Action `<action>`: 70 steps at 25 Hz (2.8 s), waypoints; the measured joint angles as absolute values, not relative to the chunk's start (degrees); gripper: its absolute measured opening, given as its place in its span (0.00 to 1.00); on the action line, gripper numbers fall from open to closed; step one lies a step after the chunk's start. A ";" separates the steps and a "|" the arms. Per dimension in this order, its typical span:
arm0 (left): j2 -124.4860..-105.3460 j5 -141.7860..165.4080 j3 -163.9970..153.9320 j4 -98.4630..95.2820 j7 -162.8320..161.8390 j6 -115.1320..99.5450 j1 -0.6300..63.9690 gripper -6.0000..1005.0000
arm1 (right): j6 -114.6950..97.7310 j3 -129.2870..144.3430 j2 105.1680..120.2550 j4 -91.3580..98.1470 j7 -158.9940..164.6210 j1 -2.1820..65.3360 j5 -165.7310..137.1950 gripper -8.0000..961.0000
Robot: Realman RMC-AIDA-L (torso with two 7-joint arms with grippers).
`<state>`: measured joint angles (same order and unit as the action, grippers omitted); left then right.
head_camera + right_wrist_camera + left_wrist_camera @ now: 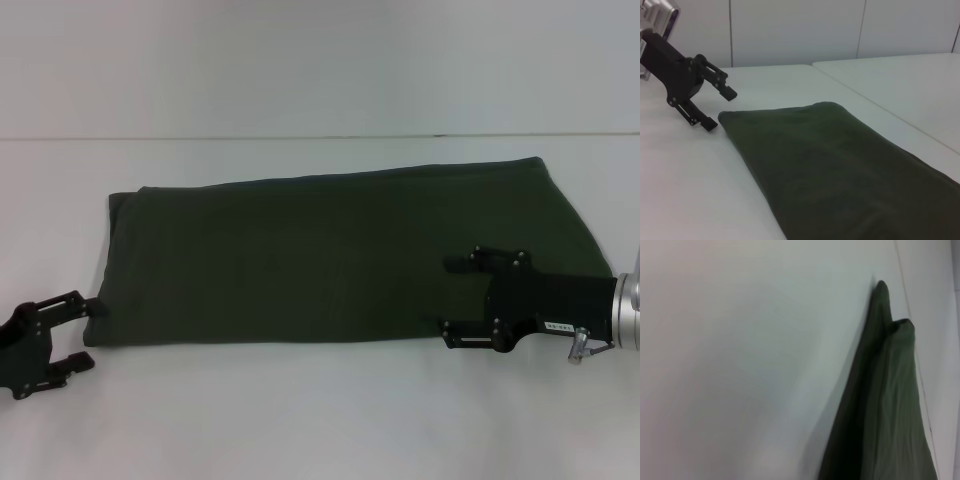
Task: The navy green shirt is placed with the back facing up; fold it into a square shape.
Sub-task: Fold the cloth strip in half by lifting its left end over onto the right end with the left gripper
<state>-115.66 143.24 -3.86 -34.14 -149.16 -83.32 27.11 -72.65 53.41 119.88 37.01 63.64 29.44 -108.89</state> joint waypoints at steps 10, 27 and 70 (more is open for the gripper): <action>-115.59 141.83 -4.20 -31.28 -148.89 -79.27 28.55 0.82 | -72.83 53.37 119.97 37.00 63.71 29.52 -108.89 0.90; -115.35 142.04 -7.37 -29.92 -148.63 -74.92 30.36 0.80 | -72.98 53.11 119.97 37.37 65.09 29.65 -108.84 0.90; -113.45 140.27 -6.61 -36.03 -145.30 -73.22 29.71 0.01 | -73.52 52.54 119.91 37.88 65.21 29.03 -107.54 0.90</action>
<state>-113.45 140.27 -6.61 -36.03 -145.30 -73.22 29.71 -73.52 52.54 119.91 37.88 65.21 29.03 -107.54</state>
